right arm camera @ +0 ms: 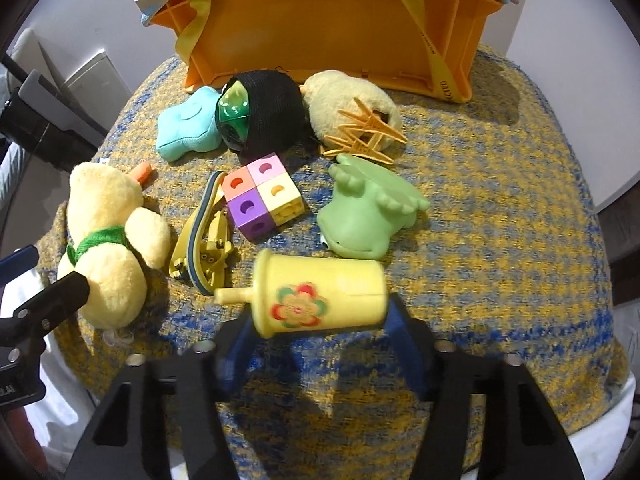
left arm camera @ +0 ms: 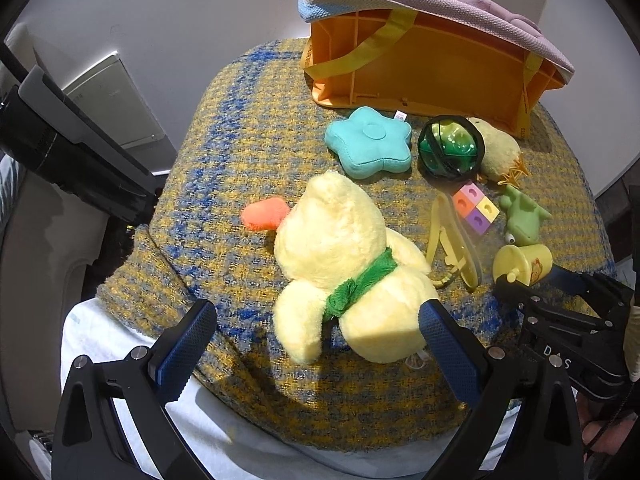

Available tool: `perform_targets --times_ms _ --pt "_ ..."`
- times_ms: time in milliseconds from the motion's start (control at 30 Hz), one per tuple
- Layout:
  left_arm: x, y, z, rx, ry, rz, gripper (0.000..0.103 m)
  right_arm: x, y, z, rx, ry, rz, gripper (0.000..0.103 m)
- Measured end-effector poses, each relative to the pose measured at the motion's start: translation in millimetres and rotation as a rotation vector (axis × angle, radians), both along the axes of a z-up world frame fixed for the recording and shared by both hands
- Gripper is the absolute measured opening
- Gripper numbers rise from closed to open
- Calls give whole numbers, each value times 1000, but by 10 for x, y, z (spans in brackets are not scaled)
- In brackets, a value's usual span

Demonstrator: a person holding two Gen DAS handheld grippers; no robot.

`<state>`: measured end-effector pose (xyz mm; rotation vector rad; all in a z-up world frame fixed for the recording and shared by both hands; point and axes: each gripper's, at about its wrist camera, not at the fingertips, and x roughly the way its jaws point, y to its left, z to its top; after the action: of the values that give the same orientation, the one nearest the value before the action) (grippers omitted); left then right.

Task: Organize objects
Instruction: 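Grasp the yellow flower-printed cup with the right tool while the left tool grasps the yellow plush duck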

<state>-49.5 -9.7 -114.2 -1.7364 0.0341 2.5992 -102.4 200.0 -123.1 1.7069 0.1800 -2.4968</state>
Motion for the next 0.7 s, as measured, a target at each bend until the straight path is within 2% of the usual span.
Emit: perform_targets --times_ms 267,600,700 --pt "-14 134 -32 15 -6 -30 103 62 95 175 6 45 -17 57" --pt "-89 256 -296 34 -64 -36 103 108 277 229 31 50 -83 57" --pt "-128 240 -359 33 -77 -29 96 107 271 256 34 55 -79 57"
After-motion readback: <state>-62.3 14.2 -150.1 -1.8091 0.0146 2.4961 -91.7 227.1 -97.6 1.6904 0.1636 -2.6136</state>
